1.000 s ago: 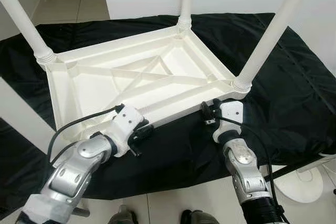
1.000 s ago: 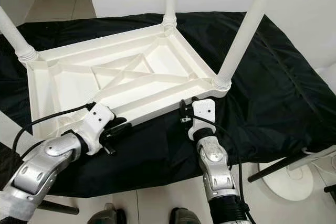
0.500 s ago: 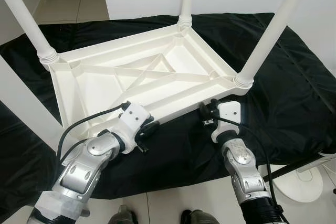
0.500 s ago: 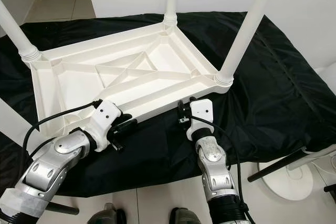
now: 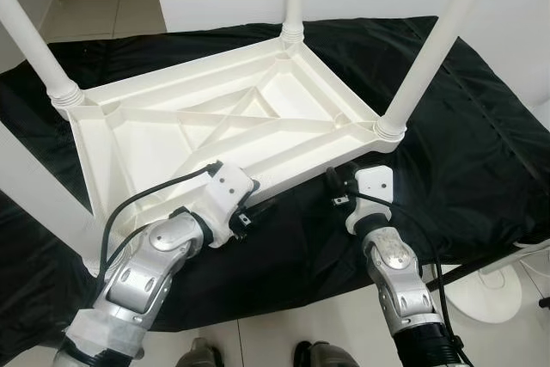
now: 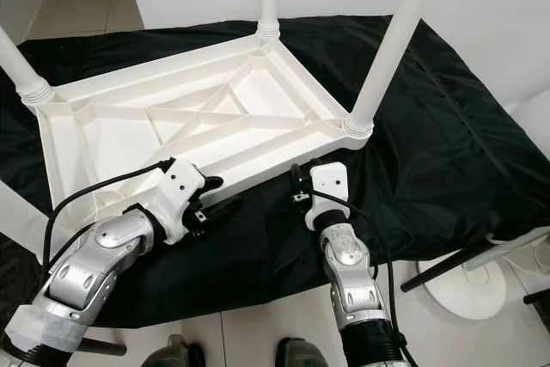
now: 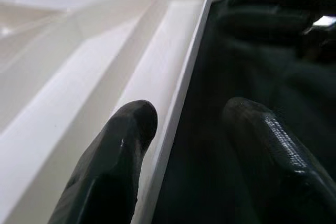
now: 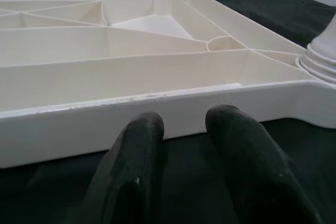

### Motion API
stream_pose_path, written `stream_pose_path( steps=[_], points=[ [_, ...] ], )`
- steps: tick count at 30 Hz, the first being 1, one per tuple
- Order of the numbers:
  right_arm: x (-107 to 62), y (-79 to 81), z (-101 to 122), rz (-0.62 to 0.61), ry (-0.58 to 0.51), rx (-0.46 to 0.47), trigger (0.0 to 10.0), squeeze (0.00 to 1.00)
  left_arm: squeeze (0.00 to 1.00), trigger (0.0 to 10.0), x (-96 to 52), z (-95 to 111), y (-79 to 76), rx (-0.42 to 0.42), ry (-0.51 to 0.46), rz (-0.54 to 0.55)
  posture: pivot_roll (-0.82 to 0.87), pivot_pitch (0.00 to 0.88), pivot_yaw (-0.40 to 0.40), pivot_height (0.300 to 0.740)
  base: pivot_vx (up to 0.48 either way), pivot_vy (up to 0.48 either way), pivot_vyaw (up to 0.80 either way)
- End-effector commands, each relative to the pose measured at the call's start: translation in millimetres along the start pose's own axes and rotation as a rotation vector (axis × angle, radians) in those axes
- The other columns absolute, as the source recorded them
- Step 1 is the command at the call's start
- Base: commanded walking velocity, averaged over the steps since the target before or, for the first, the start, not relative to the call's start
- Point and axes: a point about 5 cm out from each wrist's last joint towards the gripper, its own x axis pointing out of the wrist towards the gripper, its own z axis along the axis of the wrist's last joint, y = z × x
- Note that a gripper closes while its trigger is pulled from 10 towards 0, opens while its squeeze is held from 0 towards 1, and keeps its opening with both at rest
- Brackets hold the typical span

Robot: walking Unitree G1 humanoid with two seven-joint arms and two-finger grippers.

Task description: Building children table

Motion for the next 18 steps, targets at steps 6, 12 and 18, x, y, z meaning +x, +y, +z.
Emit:
stream_pose_path(
  steps=[6,12,18],
  points=[
    [-0.2,7.1,-5,0.027,0.019,0.006,10.0,0.00,0.00,10.0,-26.6,15,3.8,-0.008,-0.140,0.174,0.02,0.126,-0.013,0.740,0.000,0.000,0.00],
    [8.7,11.2,-3,0.062,0.013,0.003,10.0,0.00,0.00,10.0,-53.1,22,-18.8,-0.031,-0.201,0.114,0.08,0.138,-0.039,0.740,0.000,0.000,0.00],
    [15.6,16.3,-4,0.101,0.015,0.005,10.0,0.00,0.00,10.0,-77.4,31,-30.5,-0.051,-0.234,0.102,0.12,0.148,-0.054,0.740,0.000,0.000,0.00]
  ],
)
